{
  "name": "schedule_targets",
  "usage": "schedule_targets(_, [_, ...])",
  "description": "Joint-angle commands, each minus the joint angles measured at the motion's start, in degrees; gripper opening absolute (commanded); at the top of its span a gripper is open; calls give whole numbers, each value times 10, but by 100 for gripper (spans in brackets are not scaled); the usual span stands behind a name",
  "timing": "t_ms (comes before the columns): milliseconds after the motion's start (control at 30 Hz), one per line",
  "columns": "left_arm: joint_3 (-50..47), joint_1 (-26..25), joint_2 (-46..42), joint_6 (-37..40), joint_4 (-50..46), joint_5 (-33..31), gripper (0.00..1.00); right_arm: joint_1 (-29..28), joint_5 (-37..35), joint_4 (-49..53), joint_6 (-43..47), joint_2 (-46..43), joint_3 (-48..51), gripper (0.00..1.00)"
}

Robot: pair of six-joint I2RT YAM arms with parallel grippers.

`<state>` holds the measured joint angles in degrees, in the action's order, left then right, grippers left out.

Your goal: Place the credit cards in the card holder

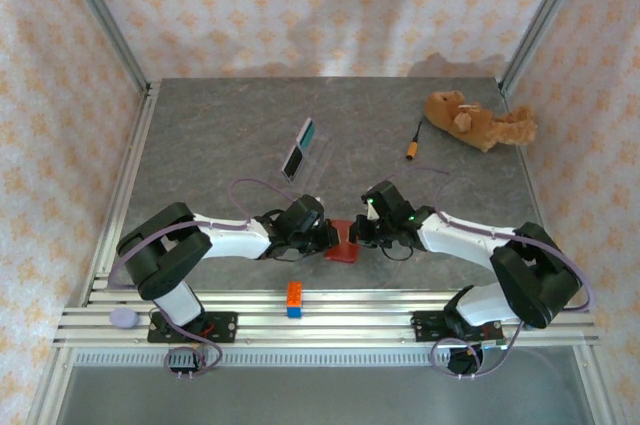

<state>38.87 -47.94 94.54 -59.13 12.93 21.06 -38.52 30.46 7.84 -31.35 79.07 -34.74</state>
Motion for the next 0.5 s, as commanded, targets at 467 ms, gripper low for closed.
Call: schedule_targets(467, [-22, 7, 21, -12, -2, -5, 11, 1, 5, -12, -2, 24, -25, 0])
